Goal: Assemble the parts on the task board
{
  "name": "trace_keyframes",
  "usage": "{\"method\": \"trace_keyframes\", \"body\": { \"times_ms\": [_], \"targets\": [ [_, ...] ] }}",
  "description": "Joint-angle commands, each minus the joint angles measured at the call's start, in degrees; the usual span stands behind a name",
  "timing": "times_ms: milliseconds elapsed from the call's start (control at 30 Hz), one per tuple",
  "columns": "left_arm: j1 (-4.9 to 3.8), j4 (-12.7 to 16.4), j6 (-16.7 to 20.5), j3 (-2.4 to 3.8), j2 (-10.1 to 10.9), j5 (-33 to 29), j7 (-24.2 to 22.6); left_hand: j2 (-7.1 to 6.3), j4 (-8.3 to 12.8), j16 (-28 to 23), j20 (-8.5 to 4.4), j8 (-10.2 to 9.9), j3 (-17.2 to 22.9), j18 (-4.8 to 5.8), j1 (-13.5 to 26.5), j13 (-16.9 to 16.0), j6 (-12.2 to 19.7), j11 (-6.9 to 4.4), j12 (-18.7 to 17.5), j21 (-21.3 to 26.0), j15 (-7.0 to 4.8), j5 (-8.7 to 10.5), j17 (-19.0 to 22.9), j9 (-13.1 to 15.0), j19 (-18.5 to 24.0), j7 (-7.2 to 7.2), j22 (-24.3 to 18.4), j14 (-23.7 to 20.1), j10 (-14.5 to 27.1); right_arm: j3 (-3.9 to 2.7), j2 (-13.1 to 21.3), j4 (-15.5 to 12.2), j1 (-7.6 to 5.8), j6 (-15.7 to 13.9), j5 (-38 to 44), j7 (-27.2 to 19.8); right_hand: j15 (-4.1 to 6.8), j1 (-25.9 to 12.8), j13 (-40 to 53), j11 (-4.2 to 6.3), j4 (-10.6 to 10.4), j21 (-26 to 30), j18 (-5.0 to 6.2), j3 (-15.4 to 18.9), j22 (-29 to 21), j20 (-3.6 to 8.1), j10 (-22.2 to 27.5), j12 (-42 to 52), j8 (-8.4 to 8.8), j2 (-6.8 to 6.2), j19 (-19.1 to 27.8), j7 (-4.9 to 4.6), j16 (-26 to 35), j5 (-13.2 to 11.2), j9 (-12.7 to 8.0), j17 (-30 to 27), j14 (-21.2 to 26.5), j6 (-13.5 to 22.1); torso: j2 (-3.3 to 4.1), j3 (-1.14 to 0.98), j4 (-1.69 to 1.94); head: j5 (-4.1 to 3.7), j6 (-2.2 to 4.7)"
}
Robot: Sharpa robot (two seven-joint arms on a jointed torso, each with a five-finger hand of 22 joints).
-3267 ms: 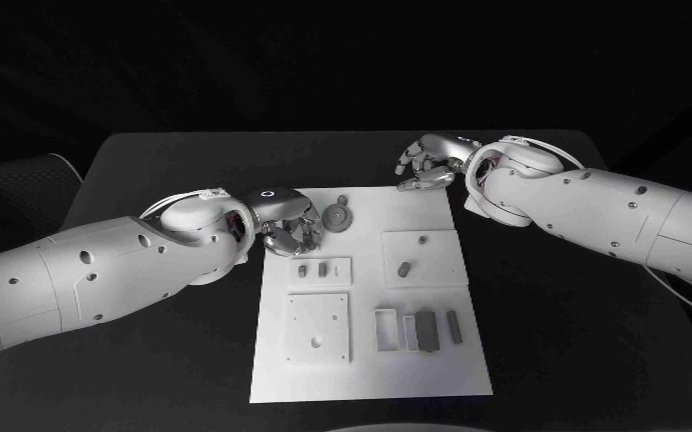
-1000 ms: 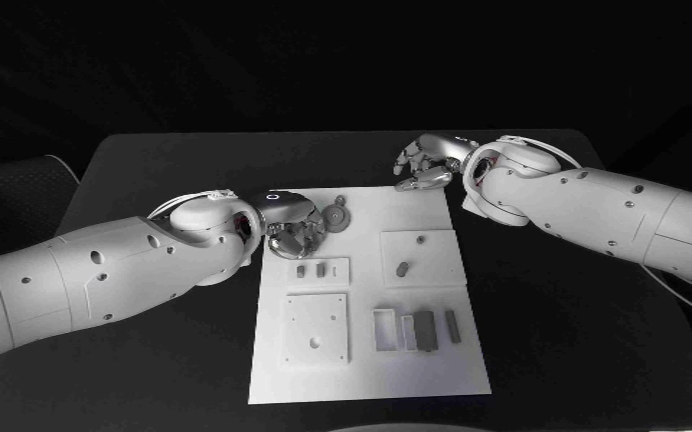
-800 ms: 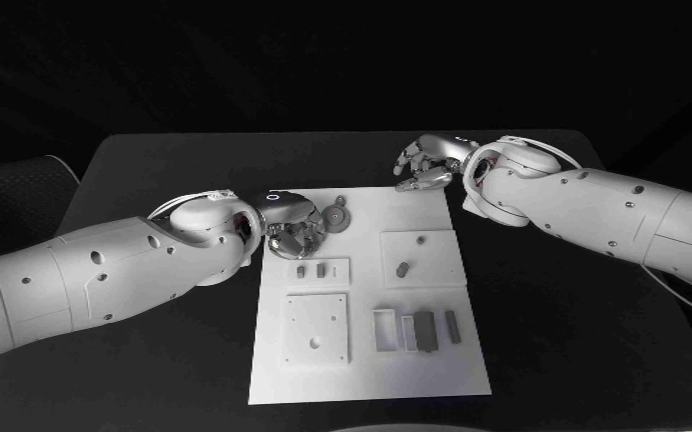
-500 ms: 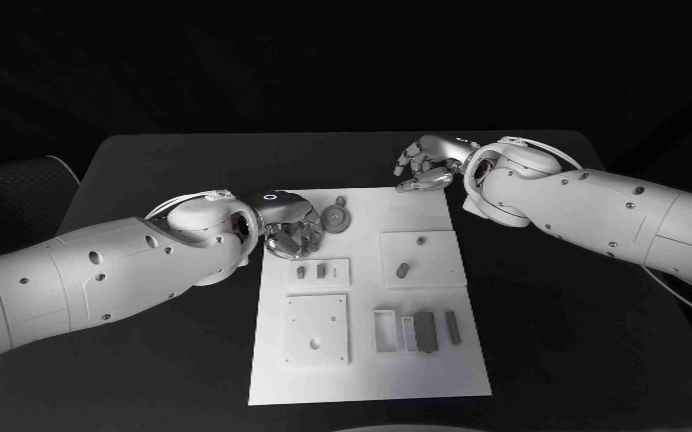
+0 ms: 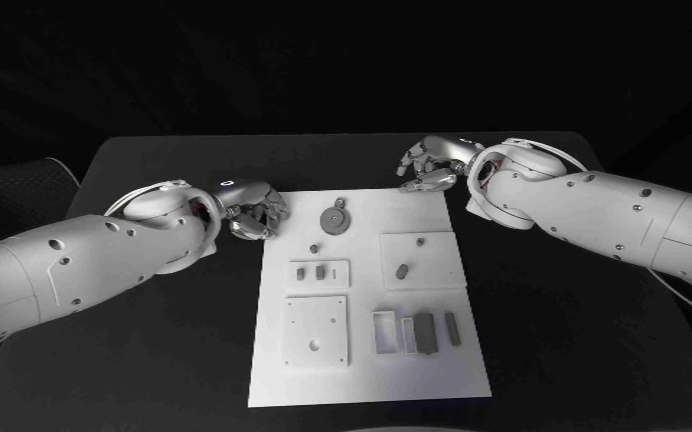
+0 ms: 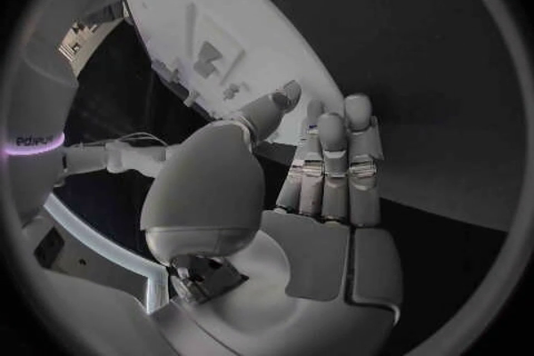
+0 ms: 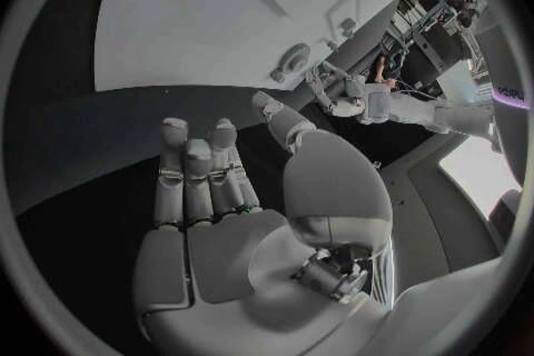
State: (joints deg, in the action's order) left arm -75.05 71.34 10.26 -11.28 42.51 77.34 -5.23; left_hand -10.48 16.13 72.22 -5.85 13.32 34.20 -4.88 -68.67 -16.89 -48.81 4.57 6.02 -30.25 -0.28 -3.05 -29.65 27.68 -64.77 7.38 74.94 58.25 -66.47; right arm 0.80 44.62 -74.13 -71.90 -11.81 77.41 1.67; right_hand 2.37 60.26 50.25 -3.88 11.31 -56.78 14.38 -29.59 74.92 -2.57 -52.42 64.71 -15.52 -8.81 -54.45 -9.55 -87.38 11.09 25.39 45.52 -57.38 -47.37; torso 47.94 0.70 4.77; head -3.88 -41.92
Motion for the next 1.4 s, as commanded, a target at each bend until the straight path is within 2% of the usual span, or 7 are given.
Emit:
{"method": "trace_keyframes", "body": {
  "times_ms": [33, 200, 367, 500, 700, 933, 1400],
  "targets": [
    [0.09, -1.55, 2.30, 0.93, 0.65, -13.70, -1.84, 0.22, -0.05, -3.56, 0.58, 0.67, 0.61, -0.92, -0.01, -0.33, -0.60, 1.78, 0.64, 2.79, 0.32, 0.14, 1.76, 0.27, 3.00, 0.85, -1.12, -2.35, 1.46, 0.00, 0.44, -0.35, 0.02, -2.25, -1.49, -1.92, -0.12, 0.22, -0.88, 0.13, 0.28, 0.53, 0.62, -0.49, 0.30, -0.03, 0.40, -0.90, 0.19, -0.09, 0.76, -0.57, 0.75, 0.30, -0.08, -0.57, 0.32, 0.04, -0.03, 0.05, 0.02, -0.27, 0.33],
    [0.06, -2.69, 3.20, 2.19, 2.57, -24.94, -3.17, 1.12, -0.15, -14.12, 2.32, 1.48, 1.96, 0.95, 1.14, -0.35, -0.97, 2.23, 1.42, 10.46, 1.77, 0.13, 6.68, 0.71, 8.74, 1.54, -6.32, -6.45, 0.80, 0.02, 2.01, -2.23, 0.09, -3.98, -3.37, -4.71, -0.42, 1.69, -6.68, 0.01, 2.80, 3.23, 0.53, -0.99, -0.89, -1.30, 1.09, -7.27, 0.03, 0.68, 2.73, -0.72, 5.14, 0.18, -0.07, -3.10, 1.52, 0.30, -0.13, 0.09, 0.05, -0.63, 0.77],
    [-0.01, -1.25, 5.46, 2.53, 4.82, -36.87, -8.41, 1.84, -0.04, -24.33, 3.76, 2.46, 2.05, 1.61, 1.87, 0.26, -1.39, 2.29, 0.98, 16.10, 3.87, 0.10, 10.17, 1.26, 9.91, 2.09, -11.41, -5.76, 0.57, 0.22, 5.35, -6.01, 0.90, -5.68, -5.59, -8.07, -0.58, 5.22, -17.08, -0.40, 5.10, 3.05, 0.62, -2.02, -0.72, -1.27, -0.12, -19.75, -0.58, 1.95, 1.79, -1.00, 6.44, 0.20, 0.13, -4.53, -0.43, -0.09, -0.17, 0.20, 0.25, -1.36, 1.21],
    [0.00, 1.60, 5.23, 2.52, 6.92, -38.65, -10.61, 2.29, 0.01, -26.46, 3.47, 2.80, 1.56, 1.40, 1.88, 0.79, -1.64, 2.35, 0.34, 16.52, 3.28, 0.20, 10.31, 1.38, 8.48, 1.74, -12.10, -3.27, 0.23, 1.19, 8.27, -9.00, 1.13, -5.22, -5.61, -8.25, -0.62, 6.25, -22.64, -0.57, 5.33, 2.57, 0.62, -2.02, -0.47, -0.85, -1.89, -26.99, -1.15, 2.08, 0.83, -1.64, 6.26, 0.28, 0.30, -4.84, -1.88, -0.75, -0.20, 0.22, 0.15, -1.22, 1.52],
    [0.04, 6.67, 4.20, 2.43, 9.48, -42.05, -11.30, 2.31, -0.01, -31.62, 4.52, 2.82, 0.39, 2.20, 2.54, 1.87, -1.42, 2.73, -1.07, 19.28, 4.72, 0.09, 10.67, 1.29, 10.70, 1.95, -13.69, -4.61, 0.42, 2.96, 11.79, -13.00, 1.73, -4.57, -2.61, -8.15, -1.70, 6.62, -31.12, -1.48, 5.25, 2.56, 0.62, -1.45, -0.36, -0.28, -6.19, -39.46, -1.93, 1.96, -0.57, -1.11, 6.14, 0.33, 0.28, -5.41, -3.45, -1.40, -0.21, 0.21, -0.18, -1.06, 1.70],
    [0.12, 9.66, 3.93, 1.86, 10.37, -47.45, -11.81, 2.42, -0.08, -33.51, 4.99, 2.73, -0.54, 2.11, 3.04, 2.54, -1.17, 3.04, -1.82, 20.21, 5.17, 0.08, 10.24, 1.18, 11.15, 2.06, -14.19, -4.76, 0.71, 5.20, 13.97, -15.26, 2.05, -3.00, 4.53, -6.54, -1.27, 6.45, -33.26, -1.24, 5.03, 2.39, 0.62, -1.10, -0.17, 0.14, -9.47, -43.27, -2.75, 1.71, -1.79, -0.60, 5.83, 0.33, 0.35, -5.61, -4.57, -2.66, -0.54, 0.19, -0.42, -1.12, 1.64],
    [0.16, 11.14, 3.42, 0.85, 10.23, -48.82, -11.70, 2.34, -0.18, -34.30, 5.00, 2.86, -1.46, 1.82, 3.54, 2.96, -1.38, 2.98, -1.92, 20.37, 5.09, 0.07, 9.12, 1.12, 10.38, 2.54, -14.25, -3.64, 0.28, 6.07, 13.82, -16.07, 4.55, -3.10, 13.86, -3.42, -0.86, 4.93, -33.94, -0.79, 4.33, 2.86, 0.62, -0.81, -0.13, 0.19, -11.94, -45.28, -3.17, -0.48, -1.94, -0.11, 6.17, 0.34, 0.38, -5.90, -4.52, -3.52, -0.65, 0.30, -0.40, -1.10, 1.33]
  ]
}}
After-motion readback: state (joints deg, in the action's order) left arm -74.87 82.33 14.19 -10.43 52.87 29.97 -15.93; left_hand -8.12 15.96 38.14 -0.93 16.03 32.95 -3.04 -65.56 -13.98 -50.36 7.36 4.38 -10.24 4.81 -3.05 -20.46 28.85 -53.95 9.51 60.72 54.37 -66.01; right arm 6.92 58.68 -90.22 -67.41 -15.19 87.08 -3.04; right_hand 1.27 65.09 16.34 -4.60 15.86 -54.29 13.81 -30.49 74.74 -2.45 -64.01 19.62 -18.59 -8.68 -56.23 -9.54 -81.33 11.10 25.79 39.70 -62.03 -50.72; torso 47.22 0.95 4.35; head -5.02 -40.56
